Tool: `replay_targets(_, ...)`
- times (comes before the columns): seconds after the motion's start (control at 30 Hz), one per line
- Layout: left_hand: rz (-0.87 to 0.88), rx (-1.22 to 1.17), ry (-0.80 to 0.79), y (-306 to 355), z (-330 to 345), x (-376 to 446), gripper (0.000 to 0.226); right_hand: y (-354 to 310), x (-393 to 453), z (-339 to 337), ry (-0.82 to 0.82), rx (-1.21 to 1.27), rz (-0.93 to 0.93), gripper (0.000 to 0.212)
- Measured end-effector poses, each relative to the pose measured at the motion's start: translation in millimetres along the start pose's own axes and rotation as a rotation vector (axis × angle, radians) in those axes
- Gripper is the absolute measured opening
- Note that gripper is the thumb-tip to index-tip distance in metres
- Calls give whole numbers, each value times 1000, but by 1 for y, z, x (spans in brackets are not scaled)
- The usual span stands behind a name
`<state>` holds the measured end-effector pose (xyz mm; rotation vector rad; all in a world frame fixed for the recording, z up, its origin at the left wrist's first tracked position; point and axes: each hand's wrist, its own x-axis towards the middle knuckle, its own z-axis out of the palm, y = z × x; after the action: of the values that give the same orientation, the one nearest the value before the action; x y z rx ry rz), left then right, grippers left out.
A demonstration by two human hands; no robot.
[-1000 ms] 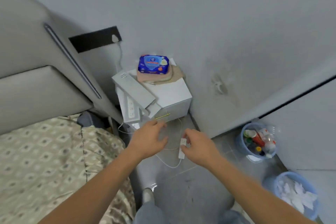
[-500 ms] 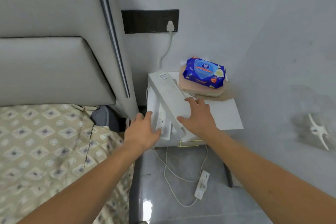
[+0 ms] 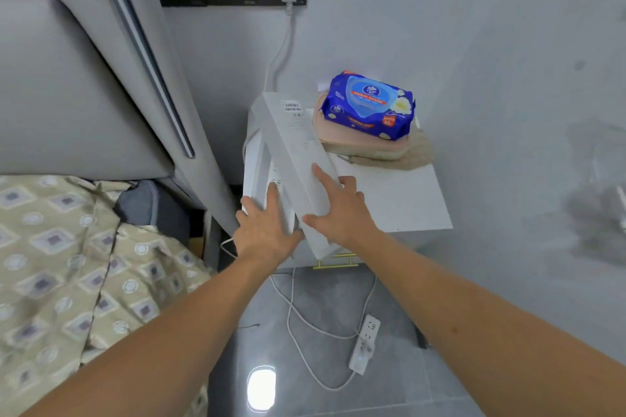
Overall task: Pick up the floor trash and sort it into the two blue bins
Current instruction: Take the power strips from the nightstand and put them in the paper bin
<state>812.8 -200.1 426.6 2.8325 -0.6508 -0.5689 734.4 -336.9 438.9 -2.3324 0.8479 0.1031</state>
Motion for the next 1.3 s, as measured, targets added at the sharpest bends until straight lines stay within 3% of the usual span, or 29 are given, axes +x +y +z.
replay_targets(0.37,76,-23,38,-22,-49,-87,98,-29,-89,-40,145,24,-23,90)
replay_targets(0.6,189,-41,18,-30,-65,-158,102,-7,-203,-54,279,219,132,83)
replay_targets(0.87,369,47,-135,24,-14,-247,97,80,-355,-55,375,208,347,81)
replay_targets(1.1,486,204,-263,89,62,-348,94,187,-494,-51,317,209,504,83)
replay_targets(1.2,470,280,-322,116,100,-397,95,230,-554,-48,292,198,505,82)
replay_targets(1.3,338,244,-388,142,131,-445,96,270,-618,-46,284,218,566,81)
